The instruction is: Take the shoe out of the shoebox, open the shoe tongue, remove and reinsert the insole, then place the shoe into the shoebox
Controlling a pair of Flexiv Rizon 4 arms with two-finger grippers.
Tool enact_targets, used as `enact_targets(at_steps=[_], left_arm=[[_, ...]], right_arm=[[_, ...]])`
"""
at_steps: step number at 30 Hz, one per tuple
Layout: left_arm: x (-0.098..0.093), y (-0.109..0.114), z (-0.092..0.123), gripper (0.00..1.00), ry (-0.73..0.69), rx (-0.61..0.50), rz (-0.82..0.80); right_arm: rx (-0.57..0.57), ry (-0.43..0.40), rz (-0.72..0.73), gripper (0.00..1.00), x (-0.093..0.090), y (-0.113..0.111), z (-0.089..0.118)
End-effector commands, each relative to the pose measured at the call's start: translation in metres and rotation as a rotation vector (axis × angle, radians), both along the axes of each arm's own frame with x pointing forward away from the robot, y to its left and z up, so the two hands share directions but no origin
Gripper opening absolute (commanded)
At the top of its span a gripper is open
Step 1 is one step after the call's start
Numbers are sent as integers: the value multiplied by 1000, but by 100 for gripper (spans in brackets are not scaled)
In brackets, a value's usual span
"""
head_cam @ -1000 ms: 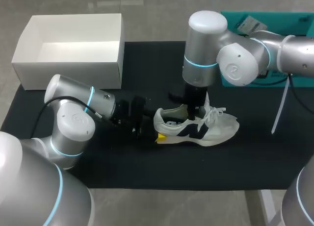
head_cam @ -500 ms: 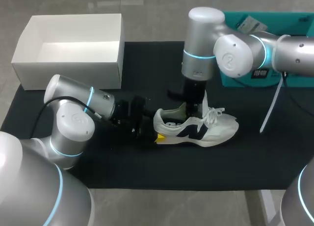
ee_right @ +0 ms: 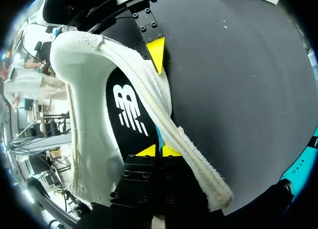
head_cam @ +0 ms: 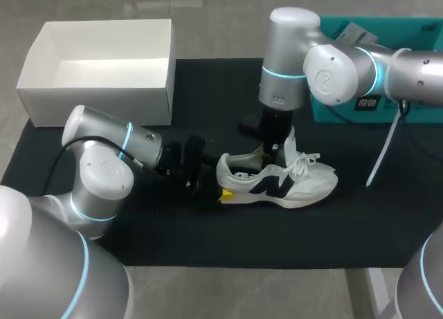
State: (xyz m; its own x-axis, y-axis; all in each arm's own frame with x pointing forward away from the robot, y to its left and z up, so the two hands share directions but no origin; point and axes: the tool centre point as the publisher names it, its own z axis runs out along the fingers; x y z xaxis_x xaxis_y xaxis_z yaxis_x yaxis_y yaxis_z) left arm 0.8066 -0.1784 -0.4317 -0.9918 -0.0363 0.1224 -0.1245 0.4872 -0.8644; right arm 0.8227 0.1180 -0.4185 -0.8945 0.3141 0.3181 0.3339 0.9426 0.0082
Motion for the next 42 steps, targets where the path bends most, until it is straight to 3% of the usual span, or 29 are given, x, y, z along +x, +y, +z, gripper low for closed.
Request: enact_targets(at_steps=[1,10,23,33,42], left_arm=[[3,-1,-1,0,0,1,1],[3,-1,-1,0,0,1,1],[3,-1,-1,0,0,1,1],[3,-1,-1,0,0,1,1],[3,-1,-1,0,0,1,1]], right_arm=[[35,-52,-46,0,-21,-12,-26],[53,-127,-91,0,-19,-20,15],[54,-209,-54,0,-6,-16,54],[266,-325,-71,0,6,-16,74],[441,-404,-35,0,36,9,86]])
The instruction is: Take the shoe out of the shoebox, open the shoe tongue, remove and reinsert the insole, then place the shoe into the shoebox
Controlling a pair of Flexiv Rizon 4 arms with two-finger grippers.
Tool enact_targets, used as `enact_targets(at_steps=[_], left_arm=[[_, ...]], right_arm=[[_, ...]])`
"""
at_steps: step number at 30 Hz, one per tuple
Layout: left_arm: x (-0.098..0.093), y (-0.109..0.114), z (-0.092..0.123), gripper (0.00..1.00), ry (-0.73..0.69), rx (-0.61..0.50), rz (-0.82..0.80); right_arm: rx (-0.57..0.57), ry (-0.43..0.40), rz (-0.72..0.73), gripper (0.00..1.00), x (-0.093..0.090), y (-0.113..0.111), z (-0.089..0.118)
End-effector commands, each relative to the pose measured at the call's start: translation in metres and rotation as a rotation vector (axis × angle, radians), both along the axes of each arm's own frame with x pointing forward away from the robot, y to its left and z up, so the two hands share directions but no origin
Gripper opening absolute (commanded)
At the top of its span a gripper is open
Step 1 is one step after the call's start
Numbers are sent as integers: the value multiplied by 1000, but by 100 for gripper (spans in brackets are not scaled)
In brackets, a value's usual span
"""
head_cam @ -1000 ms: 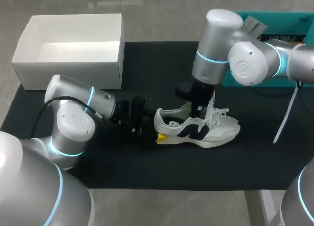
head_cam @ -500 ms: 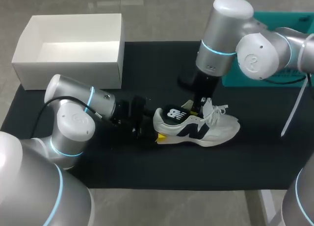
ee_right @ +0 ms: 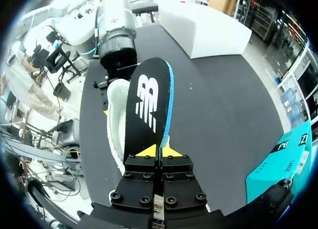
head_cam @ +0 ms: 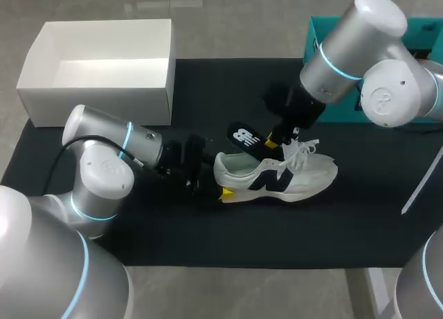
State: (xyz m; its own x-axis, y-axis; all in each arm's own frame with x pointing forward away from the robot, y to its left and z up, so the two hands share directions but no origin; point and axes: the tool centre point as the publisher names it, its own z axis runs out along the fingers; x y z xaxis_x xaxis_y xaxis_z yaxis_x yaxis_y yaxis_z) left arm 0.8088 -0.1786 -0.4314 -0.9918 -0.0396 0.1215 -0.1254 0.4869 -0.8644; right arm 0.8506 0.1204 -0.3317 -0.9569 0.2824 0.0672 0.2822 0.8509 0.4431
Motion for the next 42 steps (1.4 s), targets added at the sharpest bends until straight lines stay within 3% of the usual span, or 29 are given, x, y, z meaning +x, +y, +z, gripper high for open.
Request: enact_targets(at_steps=[1,9,15,23,31,42], left_arm=[[0,-1,-2,0,1,1,-3],[0,-1,-2,0,1,1,-3],[0,-1,-2,0,1,1,-3],[0,-1,-2,0,1,1,-3],[0,-1,-2,0,1,1,-3],[0,-1,-2,0,1,1,-3]], right_arm=[[94,-37,19,0,11,10,0],[141,-72,84,0,36,36,3],[166,-127,102,0,44,46,24],[224,-196,106,0,52,45,79],[274,-206,108,0,59,35,134],[379,-247,106,0,58,29,179]])
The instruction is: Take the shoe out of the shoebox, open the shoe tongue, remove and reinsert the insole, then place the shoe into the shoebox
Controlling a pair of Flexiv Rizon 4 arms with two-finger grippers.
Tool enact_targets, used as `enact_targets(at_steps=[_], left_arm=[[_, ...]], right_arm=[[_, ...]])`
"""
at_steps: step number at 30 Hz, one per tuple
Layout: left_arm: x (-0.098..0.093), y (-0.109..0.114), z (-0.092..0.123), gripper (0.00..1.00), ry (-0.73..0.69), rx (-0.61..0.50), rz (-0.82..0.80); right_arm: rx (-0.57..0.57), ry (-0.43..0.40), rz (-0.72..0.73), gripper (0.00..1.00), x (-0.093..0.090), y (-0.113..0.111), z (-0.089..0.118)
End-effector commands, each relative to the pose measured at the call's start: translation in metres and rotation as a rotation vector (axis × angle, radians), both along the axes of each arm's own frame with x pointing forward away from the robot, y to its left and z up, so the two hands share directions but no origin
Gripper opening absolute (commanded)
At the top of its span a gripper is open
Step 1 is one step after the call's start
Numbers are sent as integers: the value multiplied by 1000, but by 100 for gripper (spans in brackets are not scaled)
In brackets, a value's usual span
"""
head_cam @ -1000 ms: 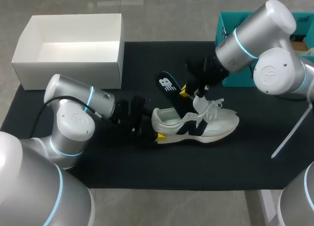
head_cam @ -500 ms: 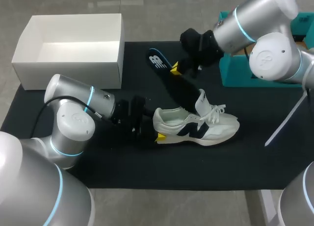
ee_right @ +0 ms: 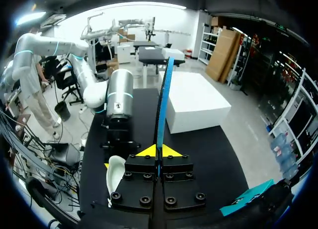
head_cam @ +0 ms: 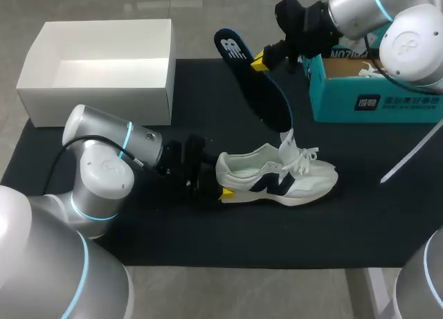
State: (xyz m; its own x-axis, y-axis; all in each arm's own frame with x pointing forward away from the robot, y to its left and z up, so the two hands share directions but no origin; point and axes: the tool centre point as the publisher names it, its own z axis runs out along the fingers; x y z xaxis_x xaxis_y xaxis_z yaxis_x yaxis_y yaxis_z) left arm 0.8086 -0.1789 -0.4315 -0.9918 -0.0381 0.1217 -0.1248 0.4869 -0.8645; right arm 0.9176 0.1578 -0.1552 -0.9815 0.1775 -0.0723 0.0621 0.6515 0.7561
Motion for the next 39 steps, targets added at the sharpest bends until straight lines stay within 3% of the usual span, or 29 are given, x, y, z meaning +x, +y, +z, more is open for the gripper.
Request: enact_targets(at_steps=[1,36,39], left_arm=[[1,-1,-2,0,0,1,-1],[1,-1,-2,0,0,1,-1],[1,-1,-2,0,0,1,-1]], right_arm=[[22,-19,-3,0,-9,-9,3],[22,-19,-3,0,-9,-9,3],[161,3,-127,0,-17,-15,15]])
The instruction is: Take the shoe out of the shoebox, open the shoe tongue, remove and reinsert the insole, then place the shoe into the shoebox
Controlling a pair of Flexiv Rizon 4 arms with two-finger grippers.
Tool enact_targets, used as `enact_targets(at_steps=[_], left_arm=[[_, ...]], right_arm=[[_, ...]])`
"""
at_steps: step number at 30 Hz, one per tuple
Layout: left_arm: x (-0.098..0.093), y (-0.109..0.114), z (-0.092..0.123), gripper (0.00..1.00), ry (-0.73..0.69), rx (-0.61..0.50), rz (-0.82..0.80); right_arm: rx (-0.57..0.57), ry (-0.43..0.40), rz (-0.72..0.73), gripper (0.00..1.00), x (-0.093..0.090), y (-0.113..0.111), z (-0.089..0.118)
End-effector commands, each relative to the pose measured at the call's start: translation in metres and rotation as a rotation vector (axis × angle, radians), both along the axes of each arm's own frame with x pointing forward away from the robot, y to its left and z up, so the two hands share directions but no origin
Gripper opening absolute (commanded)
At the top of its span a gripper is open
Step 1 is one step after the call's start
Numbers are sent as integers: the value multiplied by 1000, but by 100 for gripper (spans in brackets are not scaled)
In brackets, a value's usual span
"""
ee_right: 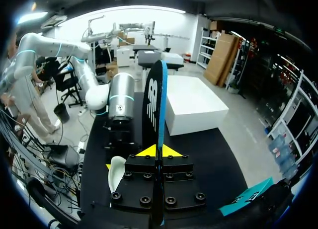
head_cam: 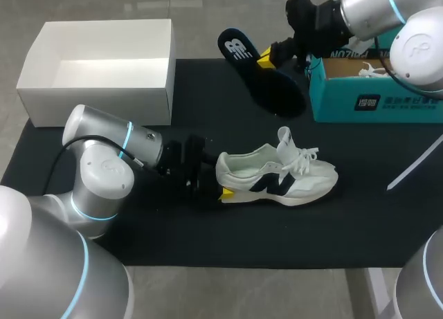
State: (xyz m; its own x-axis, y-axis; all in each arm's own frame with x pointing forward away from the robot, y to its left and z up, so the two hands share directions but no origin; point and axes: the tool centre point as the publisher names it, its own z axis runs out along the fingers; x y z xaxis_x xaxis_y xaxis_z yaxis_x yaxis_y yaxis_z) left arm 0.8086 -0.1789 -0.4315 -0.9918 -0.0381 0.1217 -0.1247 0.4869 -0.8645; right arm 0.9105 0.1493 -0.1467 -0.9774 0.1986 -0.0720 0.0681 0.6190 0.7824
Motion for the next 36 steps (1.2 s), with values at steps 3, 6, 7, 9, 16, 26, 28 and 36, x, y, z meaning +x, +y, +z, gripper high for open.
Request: enact_targets(at_steps=[3,6,7,9,16,26,28,36], left_arm=[[1,-1,-2,0,0,1,-1],[1,-1,-2,0,0,1,-1],[1,-1,-2,0,0,1,-1],[1,-1,-2,0,0,1,-1],[1,-1,-2,0,0,1,-1],[1,-1,-2,0,0,1,-1],[1,-1,-2,0,0,1,-1],[1,-1,-2,0,0,1,-1]], right_arm=[[215,56,-201,0,-17,-16,20],[321,137,-253,0,-29,-19,40],[351,170,-260,0,-34,-19,46],[406,209,-278,0,-42,-21,57],[603,269,-347,0,-64,-17,94],[617,280,-373,0,-73,-11,110],[617,280,-373,0,-73,-11,110],[623,299,-368,0,-71,-12,107]])
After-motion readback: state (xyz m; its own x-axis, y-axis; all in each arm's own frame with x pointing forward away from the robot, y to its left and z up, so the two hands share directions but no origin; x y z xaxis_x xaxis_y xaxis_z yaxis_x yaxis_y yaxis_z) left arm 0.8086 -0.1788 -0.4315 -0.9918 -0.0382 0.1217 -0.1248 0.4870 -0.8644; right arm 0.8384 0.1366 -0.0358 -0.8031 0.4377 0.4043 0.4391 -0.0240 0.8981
